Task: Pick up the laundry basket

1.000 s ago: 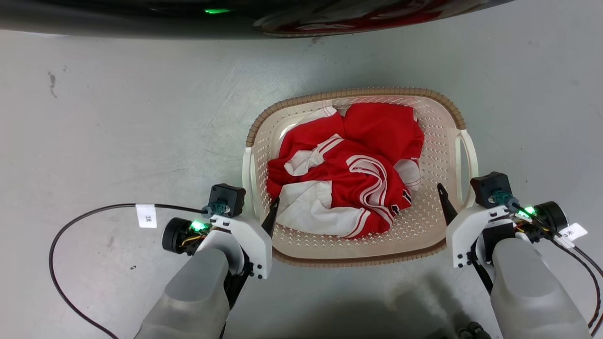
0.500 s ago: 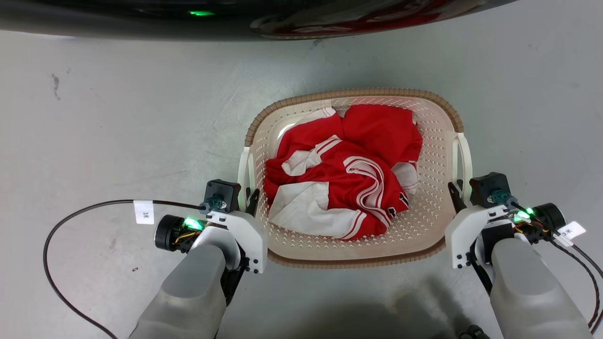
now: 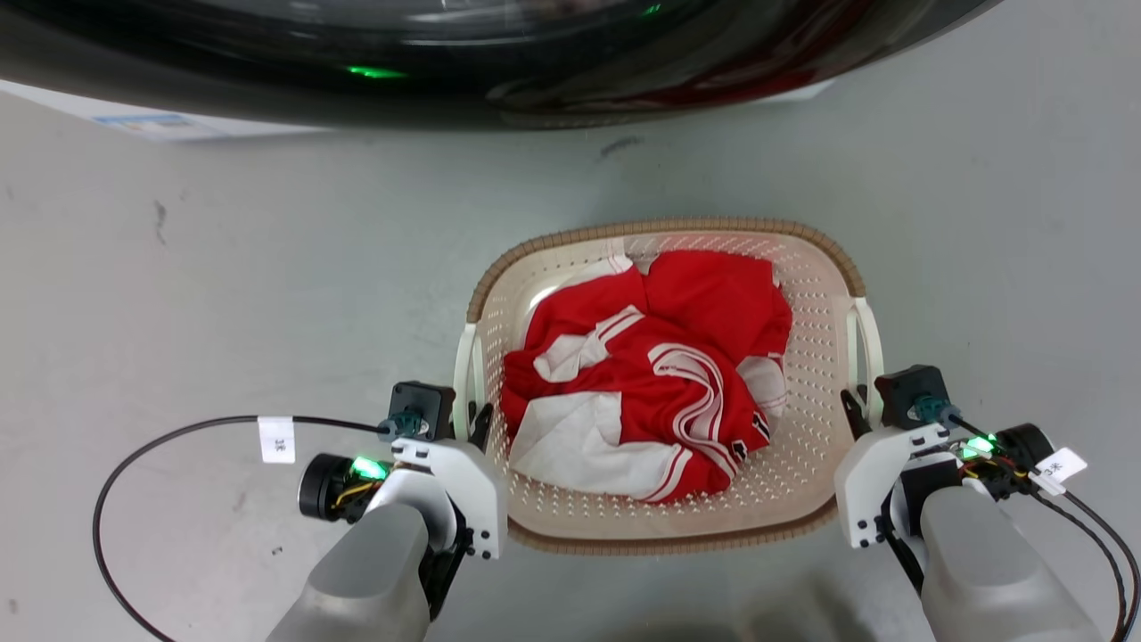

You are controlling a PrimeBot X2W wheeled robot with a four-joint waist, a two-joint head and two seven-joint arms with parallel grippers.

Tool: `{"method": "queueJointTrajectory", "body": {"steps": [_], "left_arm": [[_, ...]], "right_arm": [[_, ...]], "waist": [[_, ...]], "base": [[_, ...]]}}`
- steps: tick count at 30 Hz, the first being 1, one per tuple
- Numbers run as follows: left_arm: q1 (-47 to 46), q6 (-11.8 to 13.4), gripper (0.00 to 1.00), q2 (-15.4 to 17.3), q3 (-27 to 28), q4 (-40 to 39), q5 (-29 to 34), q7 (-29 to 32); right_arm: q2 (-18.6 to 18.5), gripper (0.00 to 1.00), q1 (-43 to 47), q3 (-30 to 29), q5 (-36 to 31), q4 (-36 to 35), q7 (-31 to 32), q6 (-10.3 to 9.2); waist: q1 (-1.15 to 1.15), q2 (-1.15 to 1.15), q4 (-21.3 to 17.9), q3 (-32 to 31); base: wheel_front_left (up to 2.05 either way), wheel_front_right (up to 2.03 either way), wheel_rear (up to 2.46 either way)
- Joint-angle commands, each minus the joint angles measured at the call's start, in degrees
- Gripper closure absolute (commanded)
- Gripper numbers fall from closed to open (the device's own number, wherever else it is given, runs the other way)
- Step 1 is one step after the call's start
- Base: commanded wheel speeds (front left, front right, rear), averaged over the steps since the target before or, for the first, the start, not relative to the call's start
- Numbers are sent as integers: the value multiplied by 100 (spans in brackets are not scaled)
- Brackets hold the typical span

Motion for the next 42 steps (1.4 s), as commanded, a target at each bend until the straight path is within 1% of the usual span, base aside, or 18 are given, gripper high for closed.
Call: {"method": "queueJointTrajectory", "body": {"steps": [1,7,17,24,29,42], "left_arm": [[83,-136,100,-100,-124,-32,-61,-20],[240,-145,100,-104,-378,119,-452,8],[393,-149,100,-125,-848,205,-1084,485],[454,-150,100,-135,-1096,307,-1392,870],[480,-151,100,-118,-1251,371,-1586,1252],[588,-151,100,144,-1684,129,-2161,2311]], "right_arm": [[36,100,33,84,36,48,-11,-4],[38,100,137,365,179,295,-12,-4],[64,100,255,998,557,597,85,0],[77,100,351,1578,1028,643,434,6],[82,100,354,2042,1428,644,772,6],[79,100,381,3116,2375,650,1572,6]], "waist": [[0,0,32,-244],[0,0,70,-831],[0,0,157,-1808],[0,0,196,-2338],[0,0,205,-2653],[0,0,165,-3409]], "base": [[0,0,0],[0,0,0],[0,0,0],[0,0,0],[0,0,0],[0,0,0]]}}
